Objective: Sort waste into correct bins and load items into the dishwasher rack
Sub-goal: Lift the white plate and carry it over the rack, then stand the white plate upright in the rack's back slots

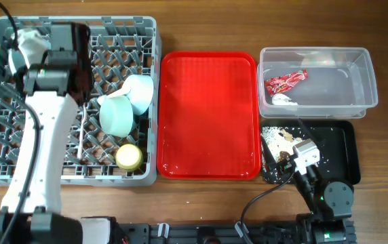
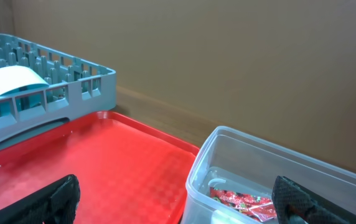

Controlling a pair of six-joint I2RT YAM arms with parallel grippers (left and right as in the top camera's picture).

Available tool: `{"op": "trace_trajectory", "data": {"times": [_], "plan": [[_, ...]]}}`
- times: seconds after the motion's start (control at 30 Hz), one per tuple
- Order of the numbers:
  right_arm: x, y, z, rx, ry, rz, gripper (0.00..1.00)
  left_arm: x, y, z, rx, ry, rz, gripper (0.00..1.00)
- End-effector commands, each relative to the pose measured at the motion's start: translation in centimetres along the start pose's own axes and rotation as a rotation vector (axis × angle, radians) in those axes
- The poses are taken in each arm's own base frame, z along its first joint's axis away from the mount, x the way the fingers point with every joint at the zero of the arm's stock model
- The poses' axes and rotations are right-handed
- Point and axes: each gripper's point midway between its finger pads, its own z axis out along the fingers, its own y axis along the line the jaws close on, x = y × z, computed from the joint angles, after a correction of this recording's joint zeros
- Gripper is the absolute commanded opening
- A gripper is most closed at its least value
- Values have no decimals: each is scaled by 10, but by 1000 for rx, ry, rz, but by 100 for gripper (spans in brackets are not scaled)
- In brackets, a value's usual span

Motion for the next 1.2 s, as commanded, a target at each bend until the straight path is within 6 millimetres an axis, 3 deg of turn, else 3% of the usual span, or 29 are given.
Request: {"op": "trace_trajectory", "data": {"times": [0.0,0.03,0.1,0.37,0.57,0.7,0.83,1.17], "plan": [[-2,2,0,-11,-9,-8,100,-4,-31,0,132,1,113,4],[-2,2,0,-11,-9,-9,100,-8,-32,1,135,-11,93,4],[-2,2,0,-11,-9,-8,100,-13,-55,0,265,-32,192,4],[-2,2,0,-11,-9,-8,100,-14,-68,12,258,-53,396,4],[-2,2,0,-11,-9,-8,100,-31,-73,20,202,-115,480,4],[-2,2,0,-11,-9,-8,100,-42,-64,30,172,-142,529,4],[-2,2,0,-11,-9,-9,100,-37,-61,43,200,-115,529,4],[-2,2,0,-11,-9,-8,100,-31,-73,40,246,-119,548,4]]}}
